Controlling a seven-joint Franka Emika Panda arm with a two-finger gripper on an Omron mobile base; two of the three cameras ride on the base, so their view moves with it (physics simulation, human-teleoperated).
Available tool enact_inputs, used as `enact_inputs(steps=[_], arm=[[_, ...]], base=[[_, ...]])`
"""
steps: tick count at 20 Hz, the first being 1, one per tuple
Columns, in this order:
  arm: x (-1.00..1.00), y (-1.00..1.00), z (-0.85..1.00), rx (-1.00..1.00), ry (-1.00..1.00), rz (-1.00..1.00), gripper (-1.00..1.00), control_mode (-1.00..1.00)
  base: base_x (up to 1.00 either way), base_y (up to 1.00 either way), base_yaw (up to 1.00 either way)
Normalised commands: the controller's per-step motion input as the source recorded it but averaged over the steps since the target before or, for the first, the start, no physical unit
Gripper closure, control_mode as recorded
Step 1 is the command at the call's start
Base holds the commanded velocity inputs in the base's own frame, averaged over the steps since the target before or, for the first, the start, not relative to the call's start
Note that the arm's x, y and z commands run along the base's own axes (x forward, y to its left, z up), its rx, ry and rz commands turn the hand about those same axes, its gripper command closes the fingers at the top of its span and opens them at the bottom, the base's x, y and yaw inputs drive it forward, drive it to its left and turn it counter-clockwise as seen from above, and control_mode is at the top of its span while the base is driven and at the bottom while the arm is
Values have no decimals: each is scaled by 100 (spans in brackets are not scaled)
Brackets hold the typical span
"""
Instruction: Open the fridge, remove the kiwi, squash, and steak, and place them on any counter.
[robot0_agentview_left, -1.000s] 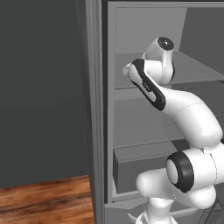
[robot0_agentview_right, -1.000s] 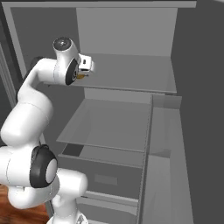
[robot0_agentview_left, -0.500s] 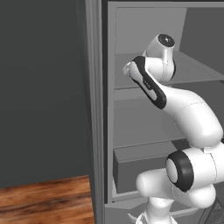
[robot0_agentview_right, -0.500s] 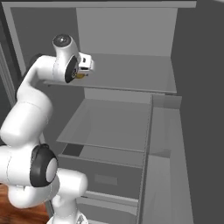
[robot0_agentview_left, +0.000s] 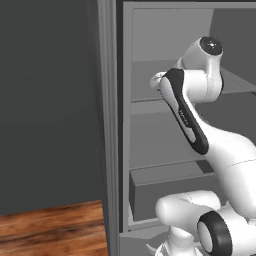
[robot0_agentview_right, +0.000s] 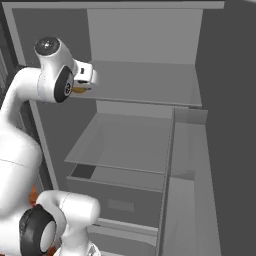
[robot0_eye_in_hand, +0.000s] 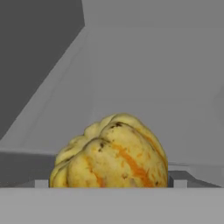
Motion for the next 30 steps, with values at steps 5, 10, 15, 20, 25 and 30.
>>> enact_inputs(steps=[5,10,15,20,25,30], arm=[[-100,-6,64,0,0,-4,100,-100],[-100,-1,13,0,-1,-5,100,-100],[-88,0,-11,0,0,-6,100,-100],[-40,-5,-1,0,0,-4,100,-100],[-13,-2,0,0,0,0,100,-100],[0,0,0,0,0,0,100,100]], base=[[0,0,0],[0,0,0],[0,0,0],[0,0,0],[0,0,0],[-16,0,0]])
